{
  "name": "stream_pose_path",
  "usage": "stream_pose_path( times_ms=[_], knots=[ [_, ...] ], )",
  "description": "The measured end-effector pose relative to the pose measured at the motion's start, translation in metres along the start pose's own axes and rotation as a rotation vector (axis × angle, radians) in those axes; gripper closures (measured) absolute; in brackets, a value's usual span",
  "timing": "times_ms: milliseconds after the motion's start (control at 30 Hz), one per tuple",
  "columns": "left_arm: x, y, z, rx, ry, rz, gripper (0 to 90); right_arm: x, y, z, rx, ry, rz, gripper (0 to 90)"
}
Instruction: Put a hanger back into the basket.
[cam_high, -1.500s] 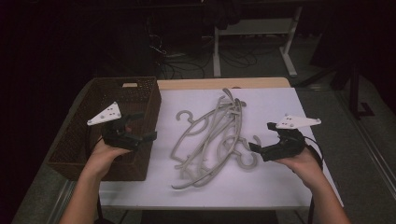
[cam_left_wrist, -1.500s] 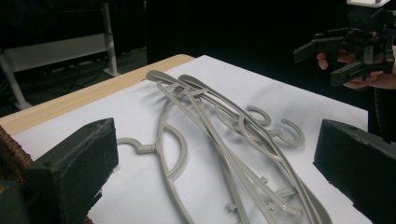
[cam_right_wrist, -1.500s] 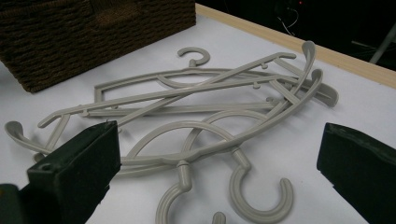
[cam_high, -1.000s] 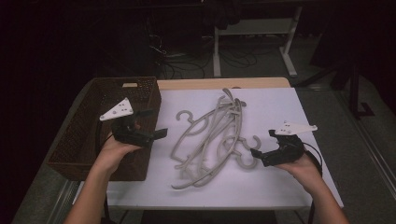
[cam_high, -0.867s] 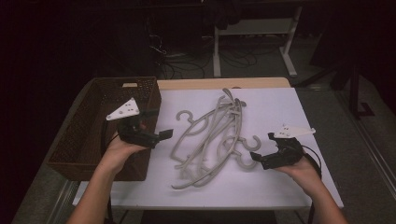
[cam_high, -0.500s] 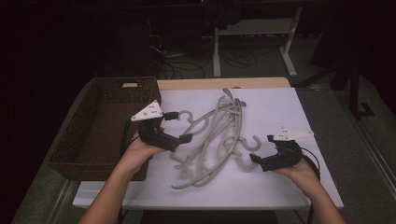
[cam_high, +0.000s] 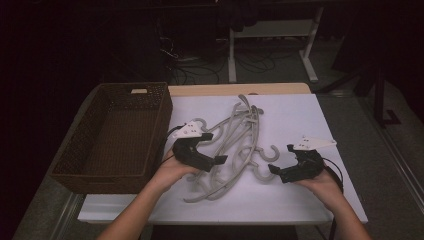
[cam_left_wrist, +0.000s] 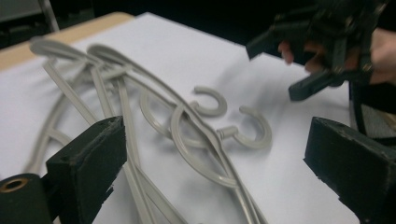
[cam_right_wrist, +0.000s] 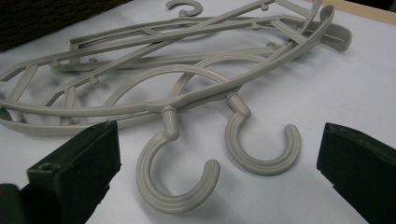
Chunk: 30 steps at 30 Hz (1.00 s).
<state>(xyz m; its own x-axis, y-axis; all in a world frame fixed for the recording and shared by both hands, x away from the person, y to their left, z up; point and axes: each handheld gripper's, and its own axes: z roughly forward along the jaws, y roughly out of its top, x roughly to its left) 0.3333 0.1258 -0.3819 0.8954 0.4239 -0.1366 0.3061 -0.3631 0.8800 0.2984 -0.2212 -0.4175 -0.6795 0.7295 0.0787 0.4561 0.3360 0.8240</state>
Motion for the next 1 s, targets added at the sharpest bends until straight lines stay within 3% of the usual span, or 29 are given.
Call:
stream_pose_path(
  times_ms=[233, 600, 767, 1000],
  knots=[
    [-0.005, -0.012, 0.021, 0.077, 0.012, -0.008, 15.3, -0.002, 0.0, -0.001, -0.003, -0.004, 0.005, 0.0],
    [-0.02, -0.028, 0.045, 0.188, 0.028, 0.016, 31.7, -0.001, 0.0, -0.001, 0.001, -0.005, -0.001, 0.0],
    [-0.025, -0.034, 0.053, 0.23, 0.031, 0.032, 43.1, -0.001, 0.0, -0.001, -0.001, -0.006, -0.002, 0.0],
    [-0.03, -0.038, 0.059, 0.278, 0.048, 0.056, 51.5, -0.001, 0.0, -0.001, 0.0, -0.004, -0.004, 0.0]
  ],
)
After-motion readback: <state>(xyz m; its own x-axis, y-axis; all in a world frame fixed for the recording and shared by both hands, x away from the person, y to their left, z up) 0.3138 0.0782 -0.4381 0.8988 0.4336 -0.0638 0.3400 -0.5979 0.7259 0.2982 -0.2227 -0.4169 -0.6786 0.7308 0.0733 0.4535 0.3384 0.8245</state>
